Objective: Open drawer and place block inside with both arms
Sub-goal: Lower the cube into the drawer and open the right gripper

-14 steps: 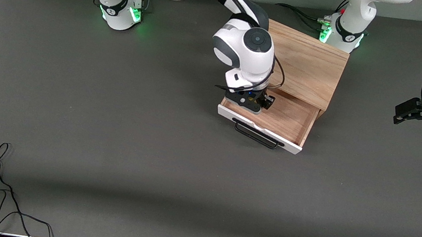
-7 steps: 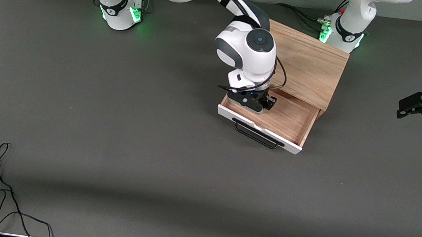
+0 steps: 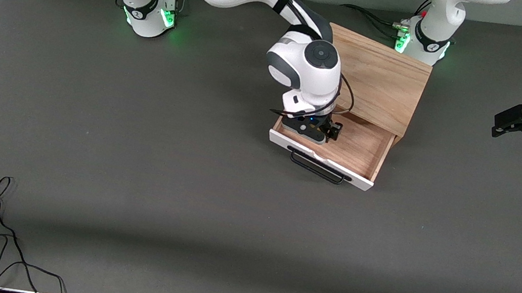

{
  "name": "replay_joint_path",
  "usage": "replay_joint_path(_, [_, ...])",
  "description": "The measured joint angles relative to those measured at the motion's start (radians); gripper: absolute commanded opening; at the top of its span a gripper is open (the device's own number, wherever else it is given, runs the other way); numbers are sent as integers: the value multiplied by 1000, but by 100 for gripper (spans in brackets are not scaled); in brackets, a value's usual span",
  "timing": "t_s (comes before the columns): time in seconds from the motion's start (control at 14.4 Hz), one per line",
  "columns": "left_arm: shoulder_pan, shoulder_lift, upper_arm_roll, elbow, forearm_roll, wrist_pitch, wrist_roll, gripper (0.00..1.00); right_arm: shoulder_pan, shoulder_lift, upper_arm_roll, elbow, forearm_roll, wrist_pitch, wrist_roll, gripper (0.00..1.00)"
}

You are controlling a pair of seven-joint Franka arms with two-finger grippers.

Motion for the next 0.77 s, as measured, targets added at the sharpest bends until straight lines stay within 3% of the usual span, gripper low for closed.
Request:
replay_joint_path(0.35, [0,1,-1,-9,0,-23,0,100,-22,-66,-20,46,-3,-106,-12,100])
replay_joint_path(0.77, [0,5,-3,-11,0,-23,0,100,-218,-272,-25,18,5,-264,-255,100])
